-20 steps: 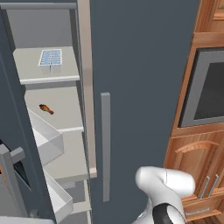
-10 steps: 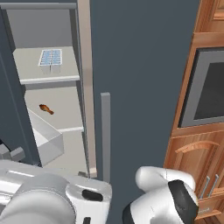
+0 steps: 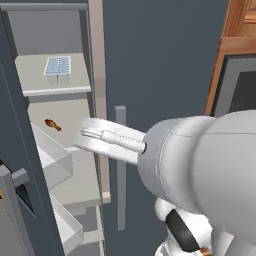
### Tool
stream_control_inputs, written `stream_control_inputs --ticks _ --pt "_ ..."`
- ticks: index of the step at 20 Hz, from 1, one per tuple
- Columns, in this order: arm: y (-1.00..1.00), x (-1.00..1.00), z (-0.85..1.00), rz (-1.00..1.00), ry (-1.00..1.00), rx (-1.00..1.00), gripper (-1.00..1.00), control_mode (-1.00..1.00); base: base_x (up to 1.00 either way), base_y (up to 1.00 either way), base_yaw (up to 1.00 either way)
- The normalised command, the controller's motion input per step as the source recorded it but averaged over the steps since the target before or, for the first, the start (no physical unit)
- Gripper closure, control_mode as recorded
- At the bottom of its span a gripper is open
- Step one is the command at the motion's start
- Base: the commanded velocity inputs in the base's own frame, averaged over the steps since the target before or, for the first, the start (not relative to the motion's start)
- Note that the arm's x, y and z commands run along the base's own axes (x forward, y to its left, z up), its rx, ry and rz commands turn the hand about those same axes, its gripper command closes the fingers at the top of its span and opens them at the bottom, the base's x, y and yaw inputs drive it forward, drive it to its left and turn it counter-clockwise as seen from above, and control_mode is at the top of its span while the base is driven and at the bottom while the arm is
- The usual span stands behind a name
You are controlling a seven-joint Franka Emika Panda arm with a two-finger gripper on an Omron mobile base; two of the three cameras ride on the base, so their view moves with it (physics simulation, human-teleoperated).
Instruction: Open the freezer door, pick up the ice cube tray from the freezer, and place it on the dining counter.
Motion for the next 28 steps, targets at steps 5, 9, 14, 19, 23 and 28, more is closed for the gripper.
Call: stream_control_inputs --ticks 5,9,14,19,23,28 --pt "-0.95 0.42 0.0 0.4 -0.03 0.18 -1.0 -1.0 0.0 0.0 0.0" --pt "-0.77 0.77 -0.01 0.43 -0.02 0.2 -1.0 -1.0 0.0 0.0 0.0" --pt "-0.16 0.95 -0.48 0.41 0.03 0.12 -1.0 -1.0 0.0 0.0 0.0" --pt "0.0 1.0 -0.98 0.52 0.01 0.06 -1.0 -1.0 0.0 0.0 0.0" --pt "0.04 1.0 -1.0 0.5 -0.05 0.0 -1.0 -1.0 0.0 0.0 0.0" --pt "0.08 0.73 -0.75 0.61 -0.24 0.06 -1.0 -1.0 0.0 0.0 0.0"
